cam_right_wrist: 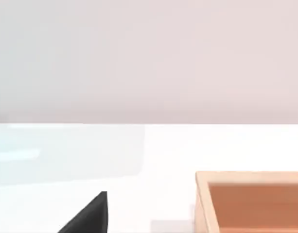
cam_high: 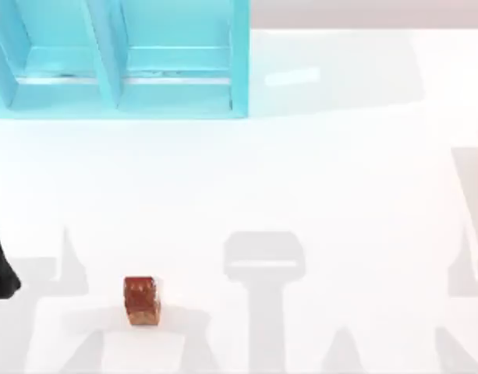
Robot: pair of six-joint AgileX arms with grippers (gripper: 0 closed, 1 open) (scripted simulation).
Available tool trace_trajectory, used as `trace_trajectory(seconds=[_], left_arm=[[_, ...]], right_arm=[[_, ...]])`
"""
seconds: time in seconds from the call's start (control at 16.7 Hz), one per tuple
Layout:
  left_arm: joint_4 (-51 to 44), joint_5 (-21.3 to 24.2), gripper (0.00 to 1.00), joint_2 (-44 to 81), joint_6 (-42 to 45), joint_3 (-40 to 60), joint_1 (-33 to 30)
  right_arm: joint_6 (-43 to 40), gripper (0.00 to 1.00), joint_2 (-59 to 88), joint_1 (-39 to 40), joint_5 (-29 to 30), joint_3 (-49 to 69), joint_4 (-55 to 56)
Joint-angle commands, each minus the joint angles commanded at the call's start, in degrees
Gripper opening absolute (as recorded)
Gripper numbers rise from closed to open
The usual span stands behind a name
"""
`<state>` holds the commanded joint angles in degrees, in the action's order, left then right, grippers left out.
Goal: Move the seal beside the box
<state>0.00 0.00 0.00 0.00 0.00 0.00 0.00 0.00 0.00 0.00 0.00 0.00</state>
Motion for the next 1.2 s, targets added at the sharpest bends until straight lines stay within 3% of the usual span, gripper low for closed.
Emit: trace_trajectory(seconds=[0.3, 0.54, 1.2], left_arm=[[0.0, 0.0, 1.00, 0.0, 0.0, 0.0, 0.0], [0.0, 0.0, 1.00, 0.0, 0.0, 0.0, 0.0], [0.0, 0.0, 1.00, 0.0, 0.0, 0.0, 0.0]], right_arm=[[1.3, 1.00, 2.9, 1.4, -0.6, 2.4, -2.1], [6.1, 1.00, 14.3, 6.4, -2.5, 11.3, -10.2], [29.1, 1.00, 74.7, 30.3, -6.0, 56.5, -52.8]])
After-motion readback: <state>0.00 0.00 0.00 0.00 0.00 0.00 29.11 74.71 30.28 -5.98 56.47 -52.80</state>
